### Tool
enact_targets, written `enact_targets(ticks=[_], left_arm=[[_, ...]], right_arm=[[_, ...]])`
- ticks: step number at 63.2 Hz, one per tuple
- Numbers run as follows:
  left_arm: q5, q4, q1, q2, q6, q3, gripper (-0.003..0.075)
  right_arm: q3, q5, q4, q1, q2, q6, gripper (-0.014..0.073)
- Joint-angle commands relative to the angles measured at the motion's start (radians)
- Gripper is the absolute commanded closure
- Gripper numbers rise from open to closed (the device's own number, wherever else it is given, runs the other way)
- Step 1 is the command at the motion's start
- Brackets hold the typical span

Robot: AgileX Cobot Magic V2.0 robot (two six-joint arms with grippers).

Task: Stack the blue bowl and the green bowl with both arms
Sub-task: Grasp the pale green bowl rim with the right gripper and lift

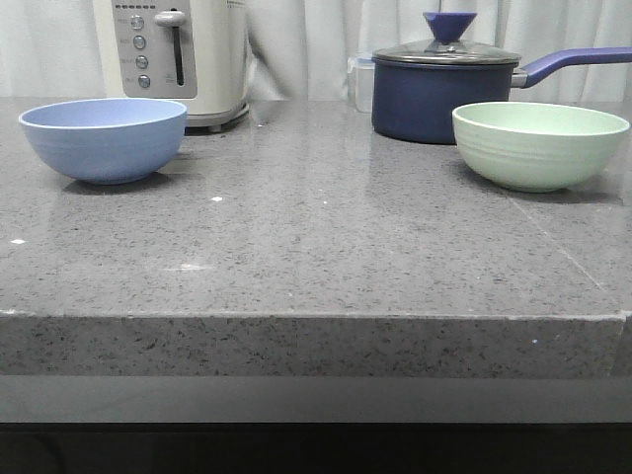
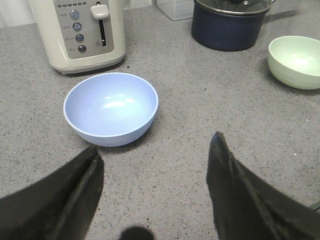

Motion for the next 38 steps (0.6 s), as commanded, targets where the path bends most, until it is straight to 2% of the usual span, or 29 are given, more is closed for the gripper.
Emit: enact_targets(ticks=[1, 15, 38], left_arm=[[-0.078, 0.007, -0.009, 0.005, 0.0, -0.031, 0.0283], [-0.078, 0.007, -0.009, 0.005, 0.0, -0.031, 0.0283], [-0.078, 0.007, -0.009, 0.005, 0.0, -0.031, 0.0283]], right_arm=[[-0.116, -0.003, 0.031, -0.03, 0.074, -0.021, -0.001], [-0.276, 0.073, 0.311, -0.112, 0.311, -0.192, 0.0002], [-0.326, 0.011, 0.431, -0.111, 0.489, -0.246, 0.0219]])
